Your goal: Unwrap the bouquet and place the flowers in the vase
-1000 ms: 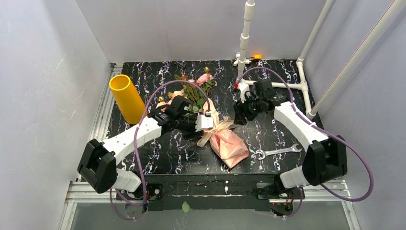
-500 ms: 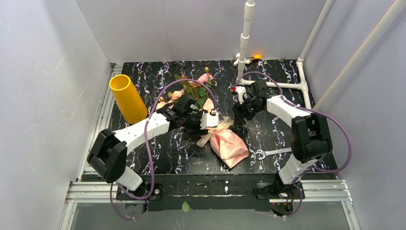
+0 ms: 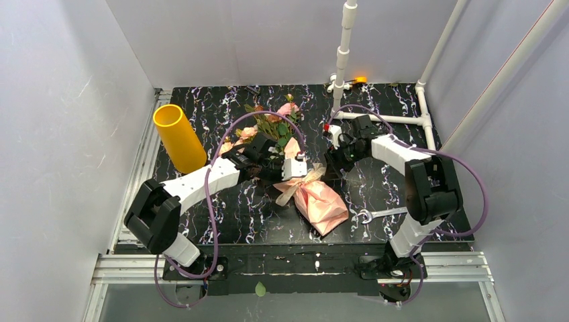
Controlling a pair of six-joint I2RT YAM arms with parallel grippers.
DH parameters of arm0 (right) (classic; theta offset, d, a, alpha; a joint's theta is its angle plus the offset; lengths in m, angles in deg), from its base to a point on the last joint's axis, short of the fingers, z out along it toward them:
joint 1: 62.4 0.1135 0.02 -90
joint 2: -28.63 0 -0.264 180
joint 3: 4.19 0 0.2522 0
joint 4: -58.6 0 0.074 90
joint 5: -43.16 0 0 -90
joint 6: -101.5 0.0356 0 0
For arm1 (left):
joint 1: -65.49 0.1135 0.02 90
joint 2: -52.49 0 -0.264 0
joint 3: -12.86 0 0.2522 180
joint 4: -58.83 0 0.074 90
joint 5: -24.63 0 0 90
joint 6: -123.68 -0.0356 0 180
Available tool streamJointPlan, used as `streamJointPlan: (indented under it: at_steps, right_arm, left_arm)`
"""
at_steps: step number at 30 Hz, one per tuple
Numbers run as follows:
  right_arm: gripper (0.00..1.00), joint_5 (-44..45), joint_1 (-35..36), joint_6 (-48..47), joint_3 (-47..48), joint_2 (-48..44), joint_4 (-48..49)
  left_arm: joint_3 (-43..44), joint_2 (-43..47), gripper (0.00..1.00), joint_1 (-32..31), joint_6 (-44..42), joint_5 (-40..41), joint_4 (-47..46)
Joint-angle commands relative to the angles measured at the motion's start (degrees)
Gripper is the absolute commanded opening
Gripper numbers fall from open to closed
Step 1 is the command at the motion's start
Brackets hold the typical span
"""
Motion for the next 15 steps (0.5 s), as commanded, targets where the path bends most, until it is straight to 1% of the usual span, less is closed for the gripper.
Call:
streamJointPlan:
  at_steps: [1, 5, 7, 11, 15]
  right_arm:
    - [0.76, -2.77, -0.08, 0.47, -1.56, -7.73, -2.1]
    - [0.8, 0.73, -0.1, 3.08, -1.99, -14.22, -2.68]
    - [0.82, 0.98, -0.1, 4.82, -1.31, -16.79, -3.24]
    - [0.82, -3.9, 0.35, 6.73, 0.01, -20.37, -5.57]
    - [0.76, -7.84, 3.84, 7.66, -1.29, -21.74, -6.83]
  left_arm:
    - [0.53, 4.77, 0.0, -0.31, 4.65, 0.77, -0.5]
    - [-2.13, 8.83, 0.0, 0.15, 9.28, 2.85, -4.4]
    - [-1.56, 9.25, 0.0, 0.51, 11.34, 2.8, -3.54]
    - [-1.5, 9.22, 0.0, 0.82, 15.13, 2.25, -4.29]
    - [-0.01, 8.27, 0.0, 1.02, 18.07, 2.3, -4.33]
